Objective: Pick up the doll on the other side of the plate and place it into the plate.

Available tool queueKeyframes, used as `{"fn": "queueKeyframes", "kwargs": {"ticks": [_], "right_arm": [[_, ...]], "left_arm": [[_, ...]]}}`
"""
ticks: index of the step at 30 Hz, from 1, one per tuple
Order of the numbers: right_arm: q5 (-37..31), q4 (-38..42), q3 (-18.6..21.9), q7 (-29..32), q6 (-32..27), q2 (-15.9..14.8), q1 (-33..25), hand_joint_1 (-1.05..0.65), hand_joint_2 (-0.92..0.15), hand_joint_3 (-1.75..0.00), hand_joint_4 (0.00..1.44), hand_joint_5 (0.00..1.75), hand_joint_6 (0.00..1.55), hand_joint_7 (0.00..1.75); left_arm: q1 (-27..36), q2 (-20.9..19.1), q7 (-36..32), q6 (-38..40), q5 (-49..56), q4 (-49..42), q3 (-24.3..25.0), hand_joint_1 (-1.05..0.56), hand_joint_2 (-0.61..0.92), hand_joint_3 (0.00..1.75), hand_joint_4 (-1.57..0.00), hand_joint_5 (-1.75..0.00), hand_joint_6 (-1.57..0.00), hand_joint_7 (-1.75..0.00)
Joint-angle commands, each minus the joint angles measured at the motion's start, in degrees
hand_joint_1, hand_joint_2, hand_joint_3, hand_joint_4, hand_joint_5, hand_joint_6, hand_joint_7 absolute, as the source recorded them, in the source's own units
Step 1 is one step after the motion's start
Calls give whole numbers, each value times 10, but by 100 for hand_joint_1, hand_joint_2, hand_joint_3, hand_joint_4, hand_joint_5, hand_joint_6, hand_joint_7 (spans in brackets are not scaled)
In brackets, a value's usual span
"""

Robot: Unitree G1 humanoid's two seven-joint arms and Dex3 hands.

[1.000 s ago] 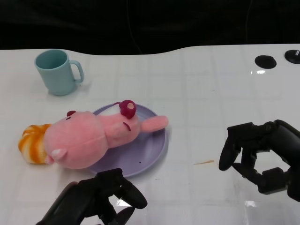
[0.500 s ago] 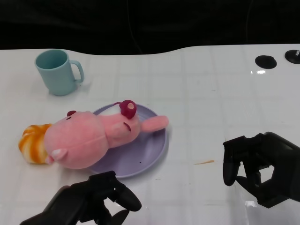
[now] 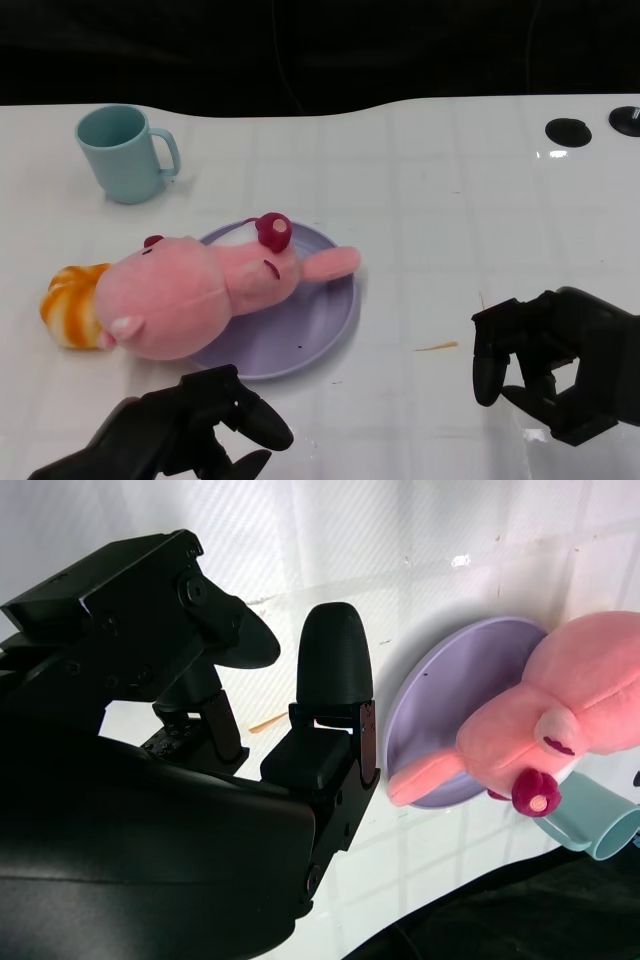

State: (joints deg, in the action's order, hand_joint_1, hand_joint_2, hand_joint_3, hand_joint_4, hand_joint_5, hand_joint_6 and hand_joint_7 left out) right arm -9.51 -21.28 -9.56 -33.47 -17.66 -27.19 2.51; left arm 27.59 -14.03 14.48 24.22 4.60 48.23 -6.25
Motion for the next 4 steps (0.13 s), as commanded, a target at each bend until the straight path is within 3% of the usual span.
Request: {"fn": "queueKeyframes", "kwargs": {"ticks": [1,4], "right_arm": [[1,-5,-1,-2,-5,-9,8,0,-53,-109,79,167,78,131],[-5,-14,-7,-4,-20,-11,10,0,-54,-108,78,168,77,130]], "left_arm": [[-1,-10,2,-2,-3,7,9,-21,86,54,-61,-162,-62,-124],[-1,-13,3,-3,-5,7,12,-21,86,55,-61,-163,-62,-124]]}}
